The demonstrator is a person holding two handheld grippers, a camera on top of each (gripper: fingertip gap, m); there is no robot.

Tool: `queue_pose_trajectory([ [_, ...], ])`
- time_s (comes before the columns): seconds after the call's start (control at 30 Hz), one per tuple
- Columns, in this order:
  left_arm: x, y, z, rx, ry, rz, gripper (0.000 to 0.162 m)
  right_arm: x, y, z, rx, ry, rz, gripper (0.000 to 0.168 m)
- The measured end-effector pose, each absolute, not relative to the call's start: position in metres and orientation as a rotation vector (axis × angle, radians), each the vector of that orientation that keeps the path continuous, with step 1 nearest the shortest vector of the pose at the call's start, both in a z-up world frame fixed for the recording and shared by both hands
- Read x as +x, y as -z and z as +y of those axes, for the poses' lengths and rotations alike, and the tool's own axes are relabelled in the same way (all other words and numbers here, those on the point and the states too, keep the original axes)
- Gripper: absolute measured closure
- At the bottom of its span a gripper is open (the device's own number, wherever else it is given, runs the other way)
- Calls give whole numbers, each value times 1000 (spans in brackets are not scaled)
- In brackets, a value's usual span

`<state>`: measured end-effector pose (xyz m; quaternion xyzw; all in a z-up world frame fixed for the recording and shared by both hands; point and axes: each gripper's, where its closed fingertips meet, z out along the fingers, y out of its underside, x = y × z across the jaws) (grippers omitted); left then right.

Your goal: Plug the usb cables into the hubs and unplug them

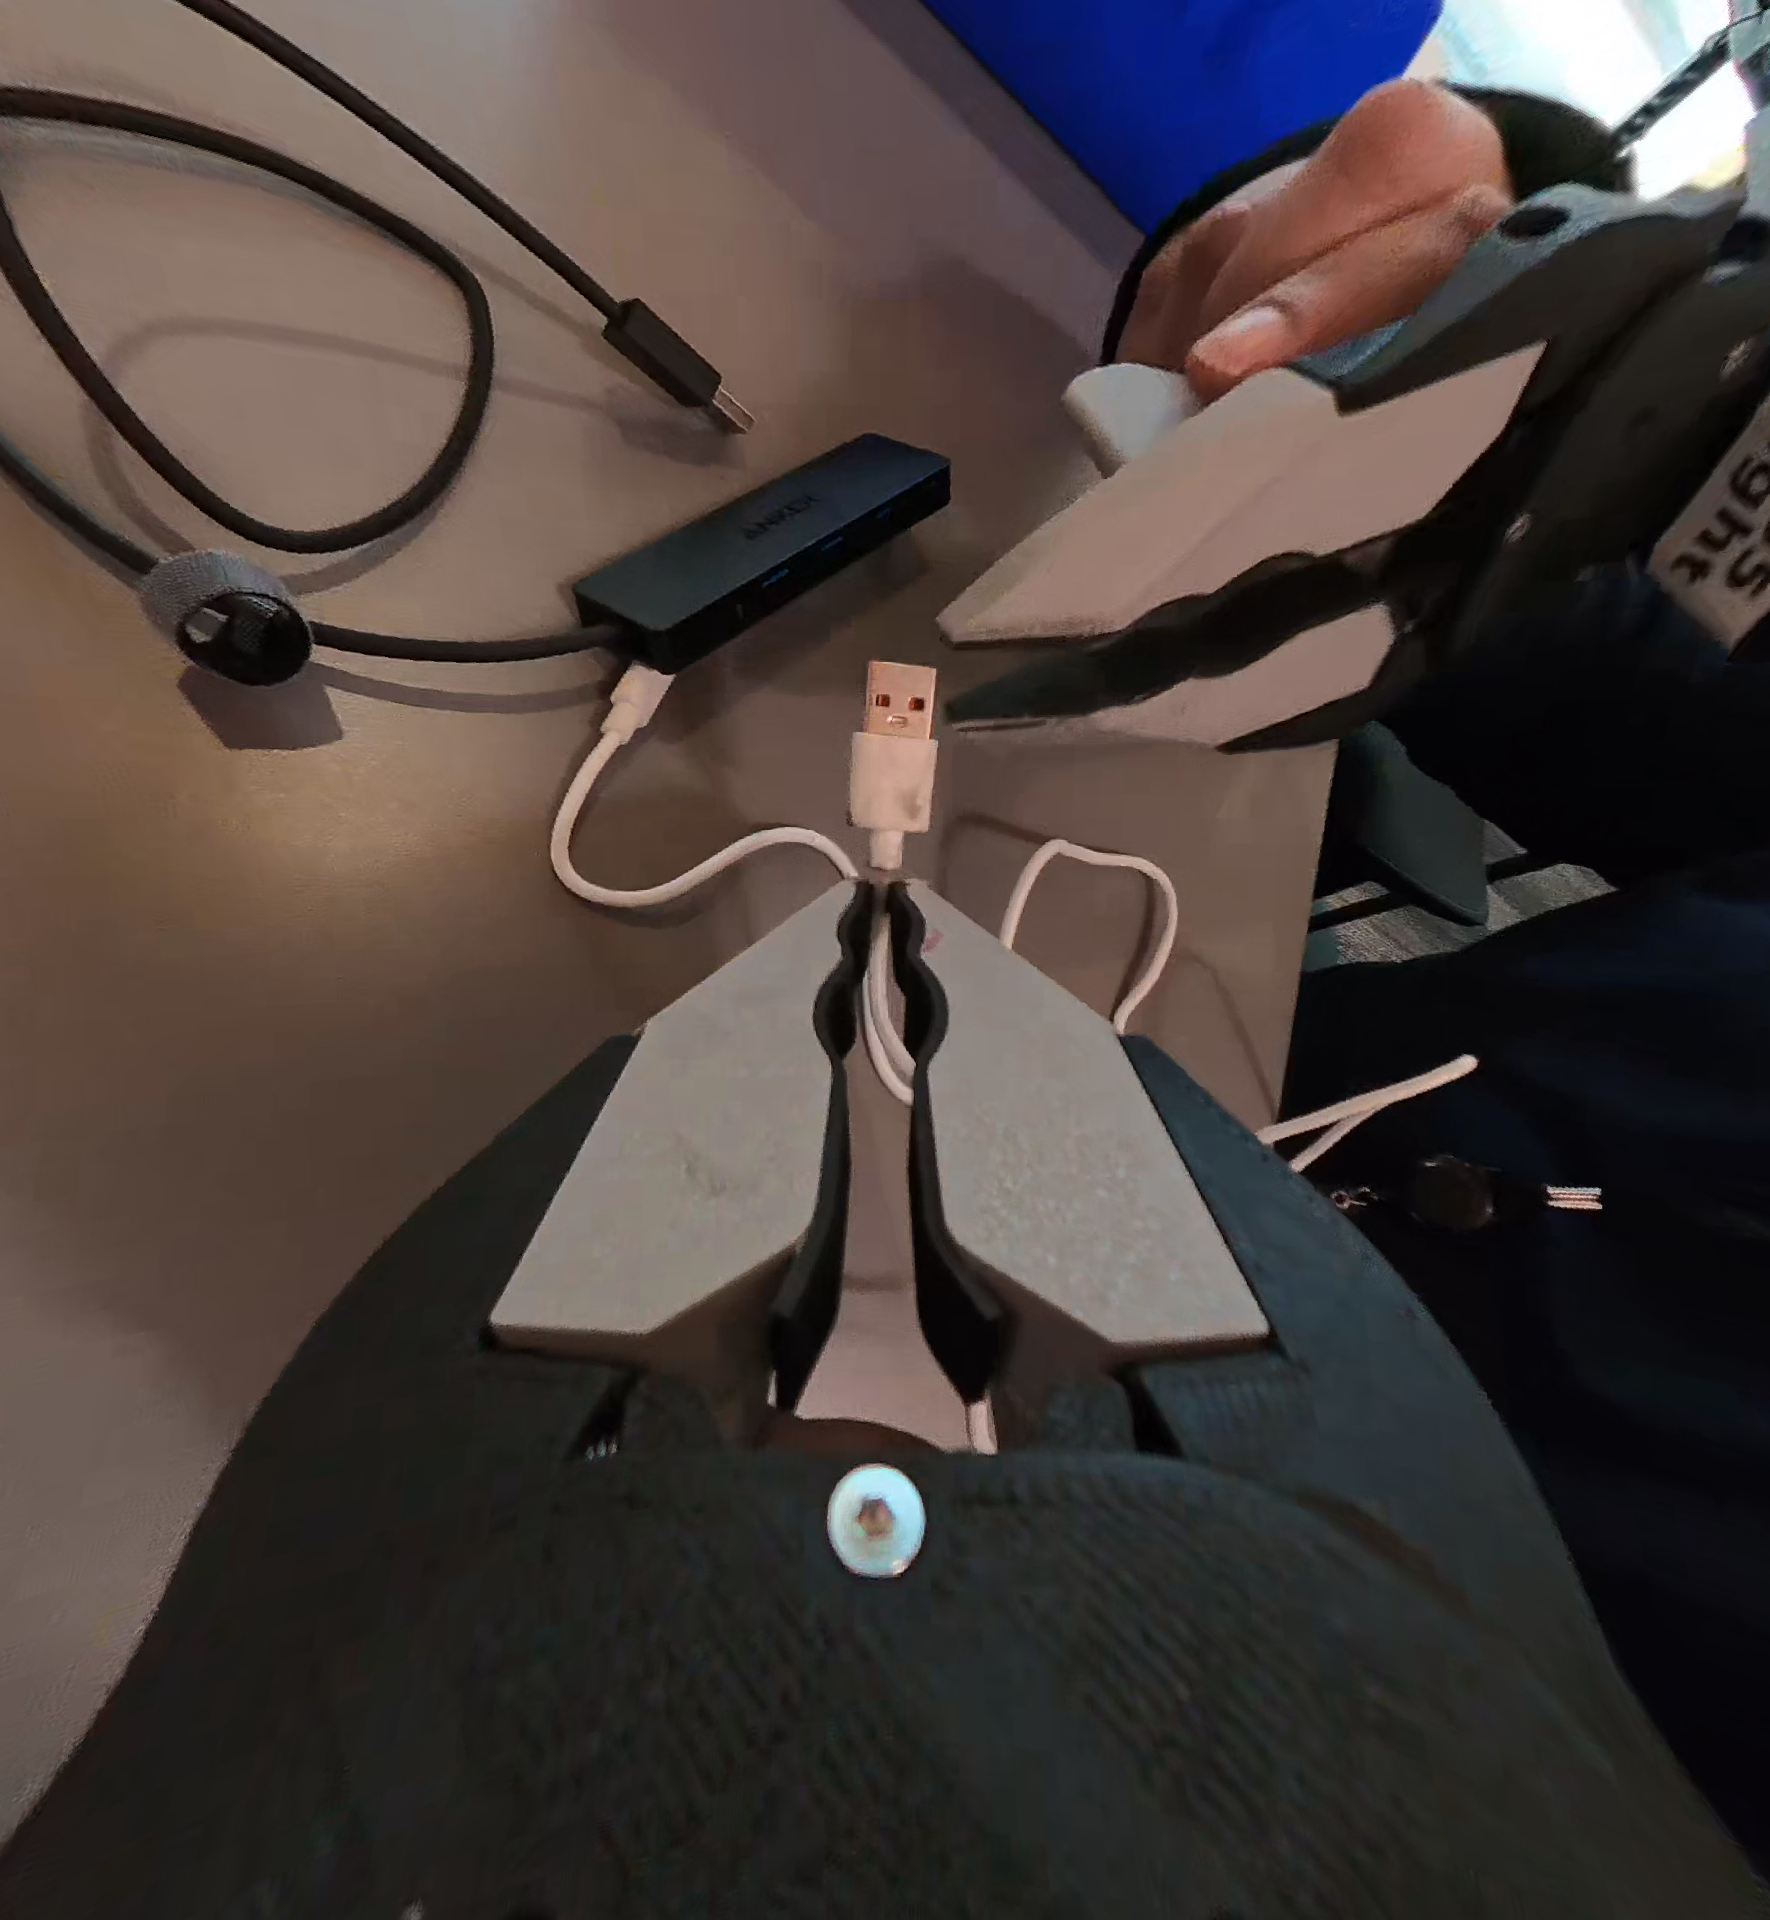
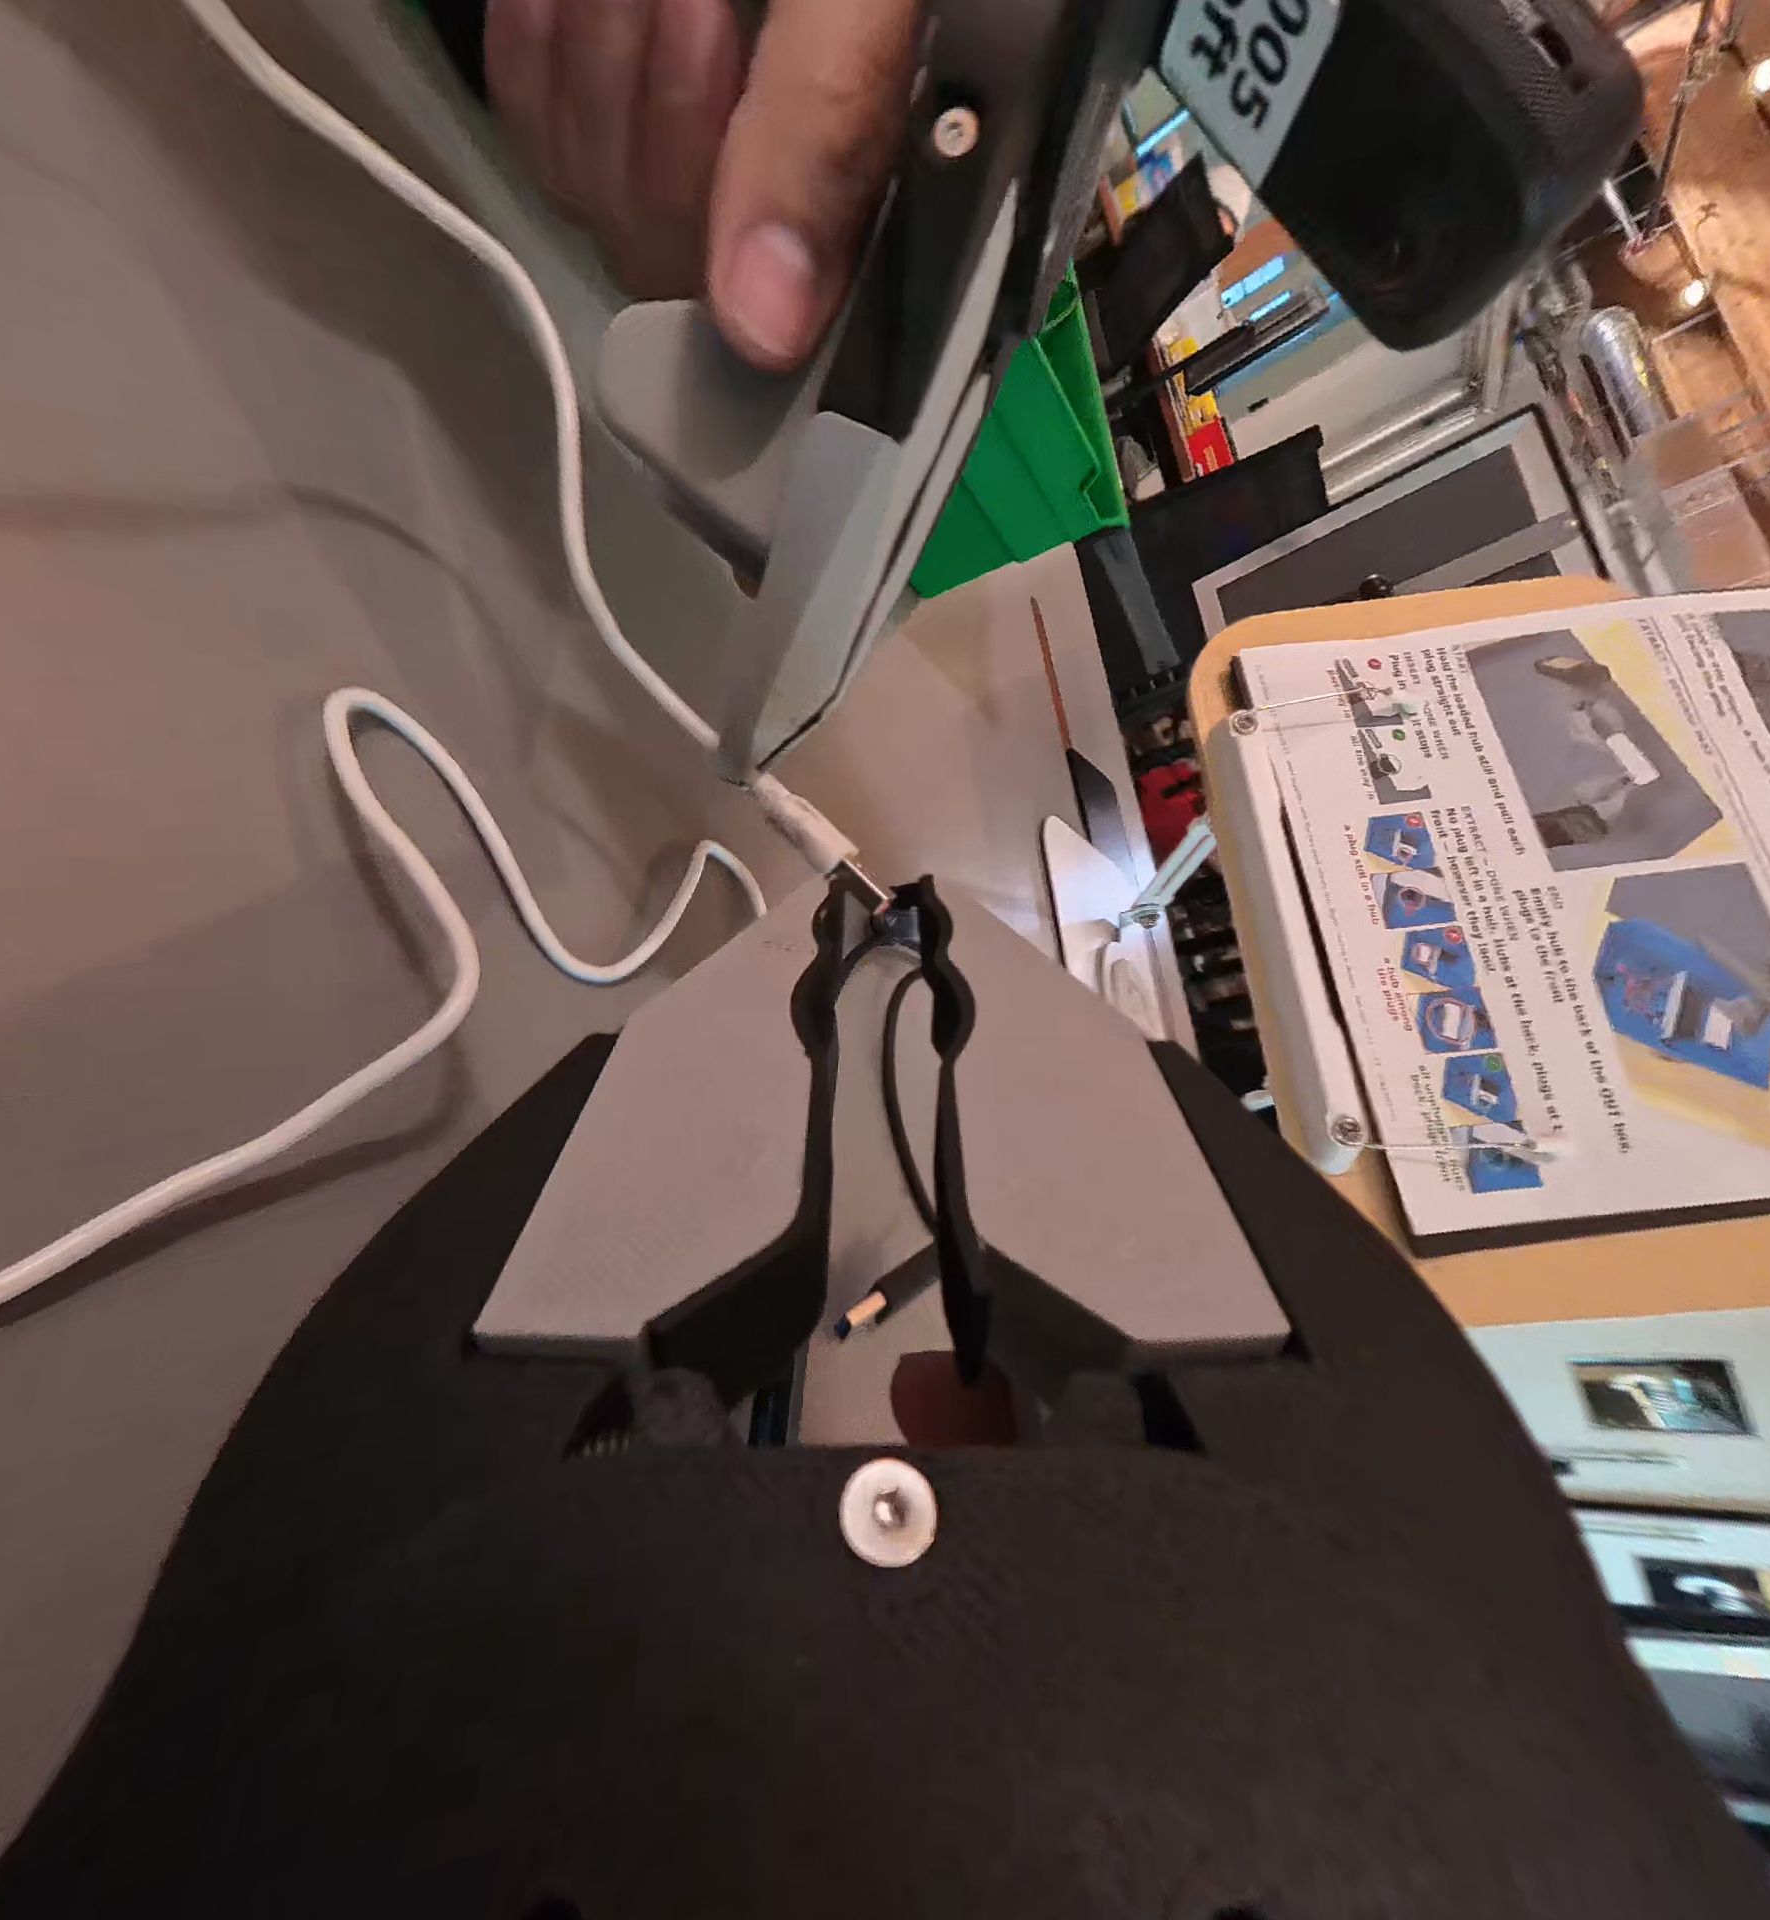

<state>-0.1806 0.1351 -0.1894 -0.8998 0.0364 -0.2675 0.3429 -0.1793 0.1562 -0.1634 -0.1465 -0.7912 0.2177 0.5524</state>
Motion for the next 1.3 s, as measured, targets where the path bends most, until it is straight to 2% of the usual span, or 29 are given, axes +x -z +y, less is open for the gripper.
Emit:
queue_pose_trajectory([
  [0.1,-180,189,135,-2338,697,96,162,-180,166,152,-287,-449,-1854,143],
  [0.23,-175,189,133,-2337,718,112,162,-183,180,149,-194,-319,-1868,145],
  [0.3,-173,188,132,-2337,713,126,162,-186,182,147,-169,-279,-1857,156],
  [0.43,-173,181,133,-2303,677,150,162,-188,180,149,-187,-273,-1852,160],
  [0.63,-172,151,130,-2057,590,296,160,-182,165,154,-315,-516,-1856,162],
  [0.9,-177,136,128,-1746,226,503,154,-168,138,158,-432,-896,-1835,163],
  [1.03,-158,122,131,-1568,46,650,150,-163,140,143,-422,-989,-1878,163],
  [1.3,-135,117,132,-1466,18,772,149,-153,132,130,-394,-1169,-1896,162],
])
